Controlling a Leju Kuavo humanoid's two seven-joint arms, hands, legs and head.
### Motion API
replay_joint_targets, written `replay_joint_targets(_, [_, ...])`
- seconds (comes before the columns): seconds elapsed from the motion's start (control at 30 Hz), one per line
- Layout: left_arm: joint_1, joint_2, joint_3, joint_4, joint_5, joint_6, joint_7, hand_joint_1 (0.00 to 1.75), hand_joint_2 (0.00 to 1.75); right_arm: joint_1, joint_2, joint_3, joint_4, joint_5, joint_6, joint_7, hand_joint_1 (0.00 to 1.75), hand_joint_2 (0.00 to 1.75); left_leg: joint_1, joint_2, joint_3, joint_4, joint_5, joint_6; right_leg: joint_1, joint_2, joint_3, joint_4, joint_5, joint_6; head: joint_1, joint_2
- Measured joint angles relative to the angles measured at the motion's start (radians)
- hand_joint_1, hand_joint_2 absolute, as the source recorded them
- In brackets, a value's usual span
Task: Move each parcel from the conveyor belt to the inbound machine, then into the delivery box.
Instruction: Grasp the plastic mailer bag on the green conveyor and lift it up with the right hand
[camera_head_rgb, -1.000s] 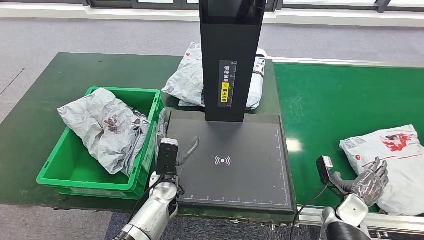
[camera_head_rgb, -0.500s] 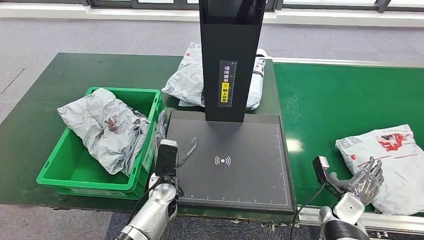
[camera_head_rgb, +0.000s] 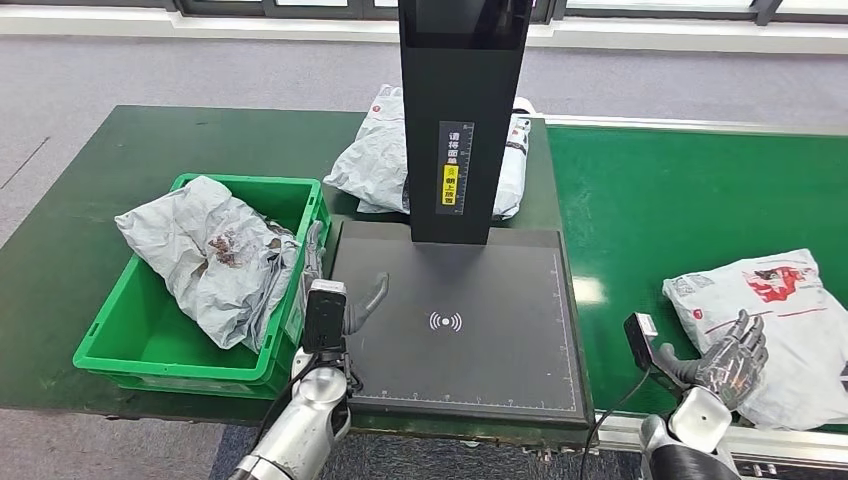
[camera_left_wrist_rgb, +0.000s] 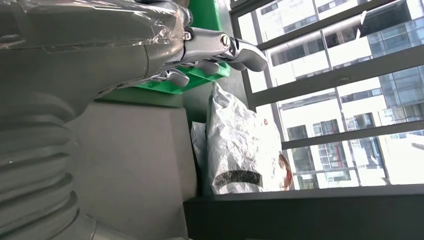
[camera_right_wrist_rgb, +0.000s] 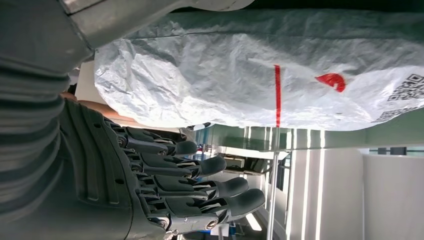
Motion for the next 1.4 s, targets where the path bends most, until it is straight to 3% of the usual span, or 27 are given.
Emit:
replay_joint_targets(0.7, [0.019, 0.009, 0.020, -0.019, 0.015, 0.001, -0.007, 0.00, 1.75, -0.003, -0.015, 0.045, 0.023, 0.000, 0.017, 0.040, 0.00, 1.75, 0.000, 0.000, 0.000, 0.000, 0.000, 0.000, 0.000, 0.000, 0.000, 0.000, 0.000, 0.000, 0.000, 0.000])
replay_joint_targets(0.8, [0.019, 0.010, 0.022, -0.018, 0.018, -0.001, -0.009, 0.00, 1.75, -0.015, -0.017, 0.055, 0.066, 0.000, 0.080, 0.093, 0.00, 1.75, 0.000, 0.000, 0.000, 0.000, 0.000, 0.000, 0.000, 0.000, 0.000, 0.000, 0.000, 0.000, 0.000, 0.000])
replay_joint_targets(1.0, [0.010, 0.008, 0.023, 0.001, 0.018, -0.020, -0.008, 0.00, 1.75, -0.023, -0.033, 0.086, 0.098, 0.000, 0.298, 0.195, 0.00, 1.75, 0.000, 0.001, 0.002, 0.000, 0.000, 0.000, 0.000, 0.001, 0.001, 0.000, 0.000, 0.000, 0.000, 0.000])
replay_joint_targets(1.13, [0.005, 0.005, 0.023, 0.017, 0.022, -0.021, -0.008, 0.00, 1.75, -0.032, -0.045, 0.106, 0.110, 0.000, 0.341, 0.202, 1.75, 1.75, 0.000, 0.001, 0.003, 0.001, -0.001, 0.001, 0.000, 0.000, 0.003, -0.001, 0.000, 0.001, 0.000, 0.000])
replay_joint_targets(1.3, [-0.005, 0.004, 0.023, 0.040, 0.051, -0.023, -0.010, 0.00, 1.75, -0.049, -0.079, 0.124, 0.148, 0.000, 0.455, 0.149, 1.75, 1.75, 0.000, 0.001, 0.003, 0.003, -0.001, 0.003, 0.000, 0.000, 0.004, -0.001, 0.001, 0.003, 0.000, 0.000])
replay_joint_targets(1.4, [-0.006, 0.004, 0.023, 0.046, 0.065, -0.024, -0.010, 0.00, 1.75, -0.054, -0.097, 0.133, 0.167, 0.000, 0.458, 0.128, 1.75, 1.75, 0.000, 0.000, 0.002, 0.004, 0.000, 0.005, 0.000, -0.001, 0.005, -0.001, 0.001, 0.004, 0.000, 0.000])
